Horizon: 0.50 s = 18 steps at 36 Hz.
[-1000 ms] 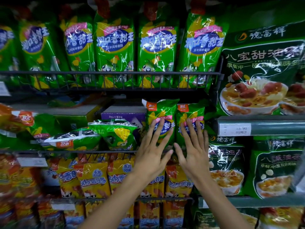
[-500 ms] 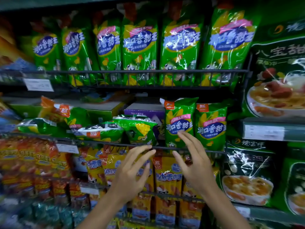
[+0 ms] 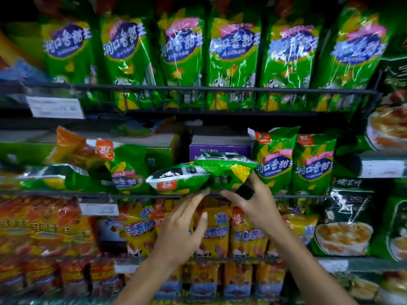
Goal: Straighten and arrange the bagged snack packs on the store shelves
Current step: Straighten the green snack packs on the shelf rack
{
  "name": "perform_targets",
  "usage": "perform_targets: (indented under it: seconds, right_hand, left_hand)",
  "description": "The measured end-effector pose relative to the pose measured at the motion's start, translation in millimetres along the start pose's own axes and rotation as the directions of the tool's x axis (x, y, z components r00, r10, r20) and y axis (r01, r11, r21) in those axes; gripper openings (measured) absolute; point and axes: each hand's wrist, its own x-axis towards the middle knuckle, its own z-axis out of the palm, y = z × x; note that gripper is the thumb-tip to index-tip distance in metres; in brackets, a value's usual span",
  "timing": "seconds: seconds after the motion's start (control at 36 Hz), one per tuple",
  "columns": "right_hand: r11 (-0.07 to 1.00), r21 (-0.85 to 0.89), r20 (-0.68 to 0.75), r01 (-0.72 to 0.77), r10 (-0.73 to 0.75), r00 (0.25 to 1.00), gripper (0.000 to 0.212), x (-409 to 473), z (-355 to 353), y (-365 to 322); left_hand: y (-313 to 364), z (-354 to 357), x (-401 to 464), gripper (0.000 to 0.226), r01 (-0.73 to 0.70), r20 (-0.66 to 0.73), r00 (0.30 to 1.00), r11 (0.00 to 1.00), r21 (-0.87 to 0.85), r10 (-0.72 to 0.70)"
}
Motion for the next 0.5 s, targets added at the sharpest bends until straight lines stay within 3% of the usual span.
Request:
perform_targets:
  seconds: [0.14,0.22,0.36,0.5]
  right_hand:
    - [0.993,0.055,-0.201,0.102,-0.089,0.975,0.051,-3.6,4.8,-14.4]
    - [0.988,0.095,-0.292,0.125,-0.092,0.952,0.048,-7.6,5.7,-24.4]
    - [0.93,0.329,-0.37,0.161,-0.03,0.929,0.034,-17.4,-8.9,-39.2]
    - [0.893,0.395,-0.499,0.214,0.013,0.867,0.022,-31.8,-29.5,-50.4]
  left_hand:
    - [-0.6,-9.6,4.2,0.051,-0.019,-0.055,0.998,0.994,-0.106,0.013]
    - [-6.3,-10.1,7.1,0.047,-0.05,-0.061,0.997,0.989,-0.142,0.042]
    - [-8.1,-5.6,7.1,0.04,-0.056,-0.087,0.996,0.961,-0.27,0.033]
    - [13.0,3.6,5.5,0.04,0.055,-0.003,0.998,0.904,-0.423,-0.063]
